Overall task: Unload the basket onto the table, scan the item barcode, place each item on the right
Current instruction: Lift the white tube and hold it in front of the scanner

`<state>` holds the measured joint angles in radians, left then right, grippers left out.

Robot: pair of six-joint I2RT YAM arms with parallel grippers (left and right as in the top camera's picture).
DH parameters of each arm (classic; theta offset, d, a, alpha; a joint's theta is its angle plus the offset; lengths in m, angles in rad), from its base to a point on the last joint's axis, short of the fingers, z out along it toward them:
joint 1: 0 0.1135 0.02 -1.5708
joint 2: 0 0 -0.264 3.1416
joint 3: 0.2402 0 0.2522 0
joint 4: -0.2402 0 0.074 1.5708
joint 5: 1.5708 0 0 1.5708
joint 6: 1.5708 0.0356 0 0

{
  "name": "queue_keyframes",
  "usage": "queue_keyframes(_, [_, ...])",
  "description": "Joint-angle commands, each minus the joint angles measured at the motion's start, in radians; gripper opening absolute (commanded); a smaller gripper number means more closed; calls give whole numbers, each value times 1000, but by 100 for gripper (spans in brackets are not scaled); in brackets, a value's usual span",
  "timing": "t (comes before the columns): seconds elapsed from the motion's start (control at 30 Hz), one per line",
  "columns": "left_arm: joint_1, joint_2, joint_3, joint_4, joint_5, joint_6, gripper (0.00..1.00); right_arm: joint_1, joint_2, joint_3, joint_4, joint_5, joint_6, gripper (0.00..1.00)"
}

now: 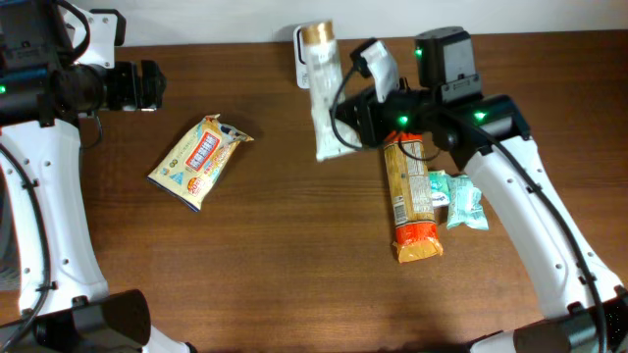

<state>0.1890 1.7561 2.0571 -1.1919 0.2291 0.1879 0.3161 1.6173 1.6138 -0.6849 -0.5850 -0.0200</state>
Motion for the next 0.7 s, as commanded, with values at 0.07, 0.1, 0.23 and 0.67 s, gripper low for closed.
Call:
queue_keyframes(0.07, [3, -5, 6, 2, 7, 16, 99, 151, 170, 15, 418, 918, -175, 4])
queue_keyframes(0.1, [3, -5, 6, 2, 7, 16, 99, 158, 222, 15, 498, 978, -262, 4])
queue_keyframes(0.23, [3, -5, 6, 2, 8, 16, 99, 160, 558, 15, 1054, 1283, -822, 4])
queue_keyframes(0.67, [3, -5, 6, 2, 7, 16, 99, 114, 752, 15, 1291, 1197, -986, 4])
